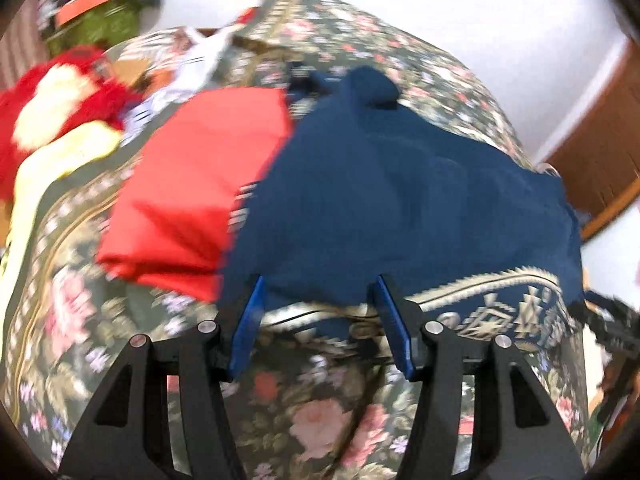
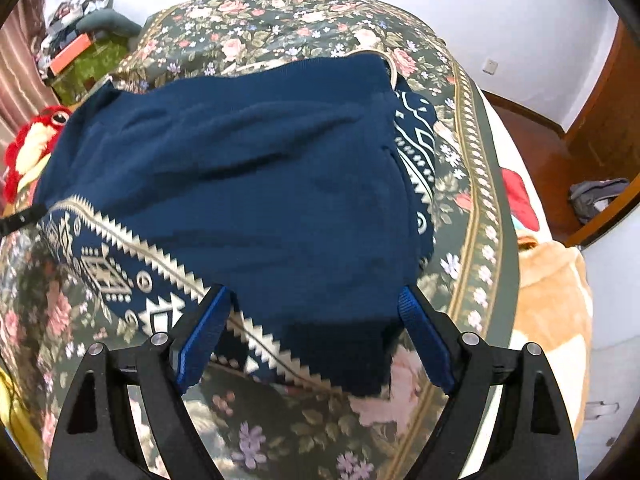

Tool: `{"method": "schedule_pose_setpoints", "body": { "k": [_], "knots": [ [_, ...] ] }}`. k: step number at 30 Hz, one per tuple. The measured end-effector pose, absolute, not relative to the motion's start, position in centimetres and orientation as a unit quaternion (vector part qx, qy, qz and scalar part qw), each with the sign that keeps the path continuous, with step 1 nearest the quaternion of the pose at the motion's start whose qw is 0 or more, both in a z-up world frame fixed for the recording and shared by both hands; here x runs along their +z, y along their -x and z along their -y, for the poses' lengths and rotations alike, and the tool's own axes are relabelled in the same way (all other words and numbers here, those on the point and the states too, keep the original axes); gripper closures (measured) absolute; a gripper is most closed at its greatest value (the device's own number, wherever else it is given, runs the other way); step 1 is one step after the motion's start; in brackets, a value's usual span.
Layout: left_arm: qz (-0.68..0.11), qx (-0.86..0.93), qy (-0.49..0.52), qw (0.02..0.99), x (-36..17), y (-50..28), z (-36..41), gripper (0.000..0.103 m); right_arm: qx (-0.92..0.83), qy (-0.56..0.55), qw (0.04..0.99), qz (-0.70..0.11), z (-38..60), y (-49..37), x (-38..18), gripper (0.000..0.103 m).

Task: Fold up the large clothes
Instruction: 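Release the folded robe with both grippers and pull them back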

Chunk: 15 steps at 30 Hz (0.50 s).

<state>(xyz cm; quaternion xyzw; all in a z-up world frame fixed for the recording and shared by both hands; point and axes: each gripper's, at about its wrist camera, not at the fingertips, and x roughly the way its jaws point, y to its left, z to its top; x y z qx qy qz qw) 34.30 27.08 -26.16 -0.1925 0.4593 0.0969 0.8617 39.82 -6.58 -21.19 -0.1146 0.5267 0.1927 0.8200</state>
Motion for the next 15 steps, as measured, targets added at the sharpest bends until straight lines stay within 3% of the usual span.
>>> {"method": "schedule_pose_setpoints", "body": {
  "k": [8,15],
  "knots": [
    [-0.440,0.170,0.256,0.844,-26.1,-29.9,-31.1,0.047,0.194,0.122,0.828,-0.512,7.2,-38.2,-19.6,0.019],
    [-0.418,0.097,0.368,0.825,-26.9,-28.3,-31.0,0.047,0.186,0.106,0.841,-0.497,6.8,-37.3,-18.0,0.019]
  ]
}}
